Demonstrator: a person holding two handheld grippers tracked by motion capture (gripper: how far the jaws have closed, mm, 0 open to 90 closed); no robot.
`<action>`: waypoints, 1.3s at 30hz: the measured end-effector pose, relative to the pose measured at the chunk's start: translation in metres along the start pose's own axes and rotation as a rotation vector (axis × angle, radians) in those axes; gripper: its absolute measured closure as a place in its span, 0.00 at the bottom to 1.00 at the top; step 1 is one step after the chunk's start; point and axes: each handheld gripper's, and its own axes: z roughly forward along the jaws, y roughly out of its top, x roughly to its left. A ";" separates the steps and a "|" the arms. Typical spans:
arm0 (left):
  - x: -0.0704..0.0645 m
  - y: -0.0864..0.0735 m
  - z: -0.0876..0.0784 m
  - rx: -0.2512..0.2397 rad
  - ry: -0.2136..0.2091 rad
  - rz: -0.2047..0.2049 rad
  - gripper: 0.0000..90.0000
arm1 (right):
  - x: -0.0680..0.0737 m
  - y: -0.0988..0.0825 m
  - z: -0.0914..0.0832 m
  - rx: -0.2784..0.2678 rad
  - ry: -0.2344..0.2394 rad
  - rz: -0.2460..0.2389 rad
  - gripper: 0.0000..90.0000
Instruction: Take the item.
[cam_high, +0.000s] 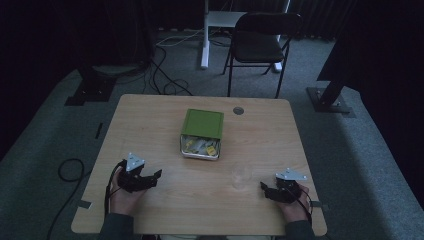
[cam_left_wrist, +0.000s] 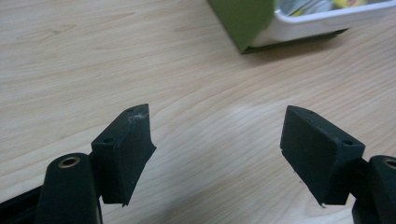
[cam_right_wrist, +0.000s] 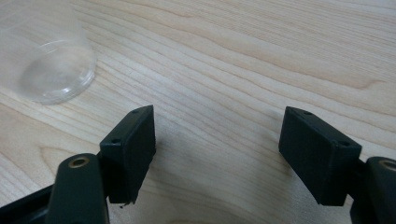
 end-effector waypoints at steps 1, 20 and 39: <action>-0.002 0.002 0.000 -0.005 -0.009 0.006 0.30 | 0.000 0.000 0.000 0.000 0.000 0.000 0.30; -0.032 0.028 -0.004 -0.048 -0.108 0.087 0.38 | 0.001 0.000 0.000 0.000 0.005 -0.005 0.30; -0.053 0.053 0.017 -0.034 -0.184 0.140 0.48 | 0.002 0.000 0.000 0.000 0.005 -0.005 0.30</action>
